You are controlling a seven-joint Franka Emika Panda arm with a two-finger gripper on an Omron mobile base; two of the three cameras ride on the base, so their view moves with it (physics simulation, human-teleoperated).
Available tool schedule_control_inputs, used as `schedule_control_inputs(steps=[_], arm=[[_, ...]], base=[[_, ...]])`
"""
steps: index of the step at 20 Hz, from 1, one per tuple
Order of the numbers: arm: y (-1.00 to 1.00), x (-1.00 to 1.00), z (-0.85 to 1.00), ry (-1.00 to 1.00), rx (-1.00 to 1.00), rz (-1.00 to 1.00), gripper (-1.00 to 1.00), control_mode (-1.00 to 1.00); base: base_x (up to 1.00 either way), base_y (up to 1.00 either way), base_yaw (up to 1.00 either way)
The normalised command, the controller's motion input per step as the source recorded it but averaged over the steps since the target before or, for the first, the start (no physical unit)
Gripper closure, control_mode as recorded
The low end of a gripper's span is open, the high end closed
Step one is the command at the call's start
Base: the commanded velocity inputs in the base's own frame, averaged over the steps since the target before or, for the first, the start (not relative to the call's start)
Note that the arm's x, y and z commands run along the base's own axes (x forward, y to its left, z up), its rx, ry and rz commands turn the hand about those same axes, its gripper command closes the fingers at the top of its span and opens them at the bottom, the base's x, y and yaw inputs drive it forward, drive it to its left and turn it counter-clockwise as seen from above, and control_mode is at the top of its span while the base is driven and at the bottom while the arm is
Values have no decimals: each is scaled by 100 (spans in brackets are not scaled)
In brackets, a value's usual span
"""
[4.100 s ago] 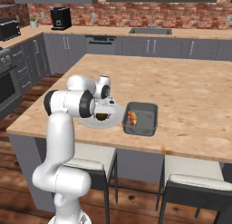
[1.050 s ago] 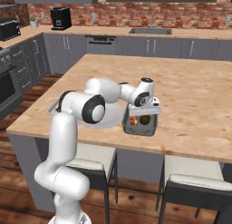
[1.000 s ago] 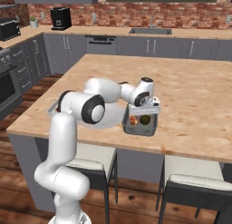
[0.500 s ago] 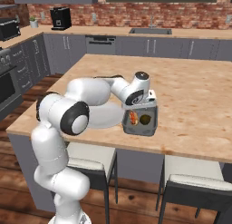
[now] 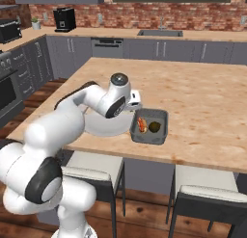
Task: Place one cooked food and one vegetable from the large plate to each tupperware container.
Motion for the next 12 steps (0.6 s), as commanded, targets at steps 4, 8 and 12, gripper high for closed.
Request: schedule_control_inputs(steps=[4, 8, 12], arm=[[76, -96, 100, 12, 22, 1, -100, -100], [67, -100, 91, 0, 12, 1, -100, -100], [45, -100, 35, -20, 1, 0, -100, -100]], base=[[0, 0, 0], [0, 0, 0], [0, 0, 0]])
